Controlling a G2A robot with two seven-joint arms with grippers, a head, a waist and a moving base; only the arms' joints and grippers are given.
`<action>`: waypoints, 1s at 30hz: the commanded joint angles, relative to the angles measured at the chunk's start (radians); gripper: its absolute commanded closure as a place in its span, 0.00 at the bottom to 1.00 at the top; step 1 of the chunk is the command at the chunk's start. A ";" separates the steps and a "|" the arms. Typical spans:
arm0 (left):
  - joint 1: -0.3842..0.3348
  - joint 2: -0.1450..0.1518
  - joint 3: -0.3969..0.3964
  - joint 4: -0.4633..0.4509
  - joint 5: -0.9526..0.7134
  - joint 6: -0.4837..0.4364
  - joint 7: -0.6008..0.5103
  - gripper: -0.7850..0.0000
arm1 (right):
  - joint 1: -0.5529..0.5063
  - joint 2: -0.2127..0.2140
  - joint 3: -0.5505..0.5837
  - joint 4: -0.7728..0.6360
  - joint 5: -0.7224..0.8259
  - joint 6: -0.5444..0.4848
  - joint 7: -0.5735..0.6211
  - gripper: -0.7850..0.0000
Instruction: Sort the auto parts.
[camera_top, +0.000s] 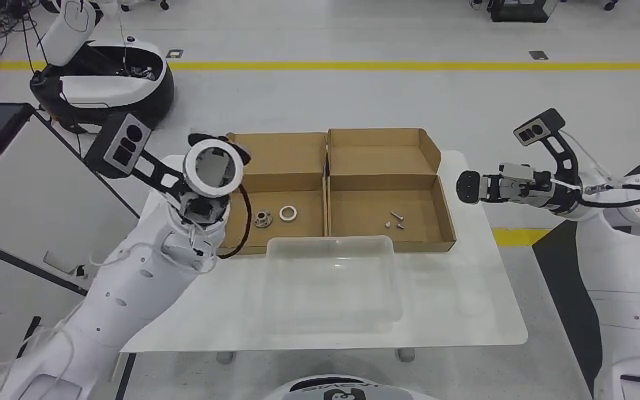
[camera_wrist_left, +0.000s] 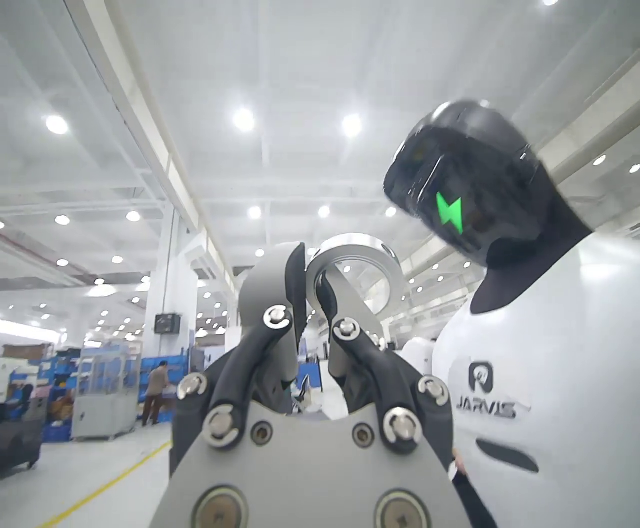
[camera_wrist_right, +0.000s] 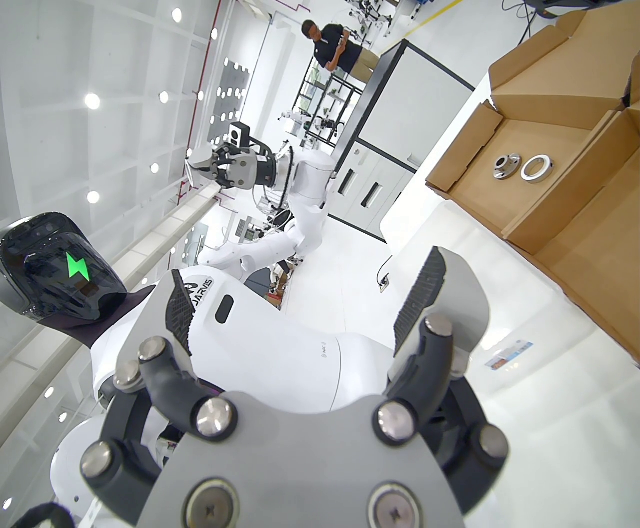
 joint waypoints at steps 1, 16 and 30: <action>0.000 0.004 0.000 0.005 -0.008 0.000 -0.023 1.00 | 0.000 0.000 0.000 0.000 0.000 0.000 0.000 0.00; -0.007 -0.005 0.014 -0.088 -0.121 0.000 0.068 1.00 | 0.000 0.000 0.000 0.000 0.000 0.000 0.000 0.00; -0.016 -0.012 0.027 -0.107 -0.105 0.000 0.065 1.00 | 0.000 0.000 0.000 0.000 0.000 0.000 0.000 0.00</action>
